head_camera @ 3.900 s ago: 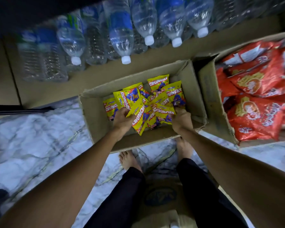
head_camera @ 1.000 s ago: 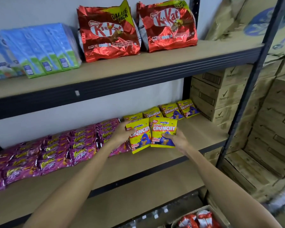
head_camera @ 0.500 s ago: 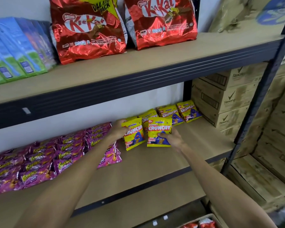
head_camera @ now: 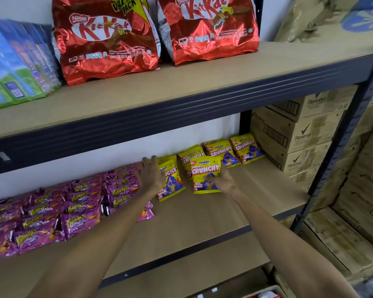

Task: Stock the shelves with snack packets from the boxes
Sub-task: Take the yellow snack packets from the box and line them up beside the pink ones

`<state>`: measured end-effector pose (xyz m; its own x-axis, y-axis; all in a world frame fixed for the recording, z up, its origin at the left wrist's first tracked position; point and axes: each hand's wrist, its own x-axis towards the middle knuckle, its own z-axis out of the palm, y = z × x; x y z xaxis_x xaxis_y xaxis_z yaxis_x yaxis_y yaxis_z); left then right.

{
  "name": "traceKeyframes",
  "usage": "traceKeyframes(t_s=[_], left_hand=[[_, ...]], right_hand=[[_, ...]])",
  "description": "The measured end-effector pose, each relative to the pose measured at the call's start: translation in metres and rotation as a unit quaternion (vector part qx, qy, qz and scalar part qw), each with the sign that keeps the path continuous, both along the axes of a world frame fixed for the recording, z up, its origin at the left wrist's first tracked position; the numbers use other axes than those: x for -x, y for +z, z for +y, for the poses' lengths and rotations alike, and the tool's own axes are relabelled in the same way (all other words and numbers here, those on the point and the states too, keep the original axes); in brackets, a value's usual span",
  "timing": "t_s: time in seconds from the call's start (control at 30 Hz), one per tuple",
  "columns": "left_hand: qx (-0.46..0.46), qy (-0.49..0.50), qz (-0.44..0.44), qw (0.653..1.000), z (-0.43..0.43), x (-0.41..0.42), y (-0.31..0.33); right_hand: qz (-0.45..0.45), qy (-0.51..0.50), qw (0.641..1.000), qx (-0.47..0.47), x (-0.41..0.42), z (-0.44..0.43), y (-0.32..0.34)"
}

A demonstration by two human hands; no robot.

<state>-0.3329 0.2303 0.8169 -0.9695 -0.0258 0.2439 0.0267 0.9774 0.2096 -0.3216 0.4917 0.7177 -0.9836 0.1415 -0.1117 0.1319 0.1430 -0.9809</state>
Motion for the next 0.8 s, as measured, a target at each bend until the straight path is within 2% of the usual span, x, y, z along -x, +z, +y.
traceKeyframes(t_s=[0.13, 0.37, 0.8], left_hand=[[0.032, -0.063, -0.008, 0.998, 0.005, -0.005, -0.01], [0.103, -0.118, -0.113, 0.981, 0.003, -0.008, -0.02], [0.111, -0.117, -0.103, 0.982, 0.006, -0.007, -0.029]], right_hand=[[-0.016, -0.02, 0.998, -0.05, -0.021, -0.02, 0.049], [-0.02, -0.015, 0.994, -0.109, -0.018, -0.027, 0.063], [0.063, -0.047, 0.976, -0.202, 0.004, -0.04, 0.064]])
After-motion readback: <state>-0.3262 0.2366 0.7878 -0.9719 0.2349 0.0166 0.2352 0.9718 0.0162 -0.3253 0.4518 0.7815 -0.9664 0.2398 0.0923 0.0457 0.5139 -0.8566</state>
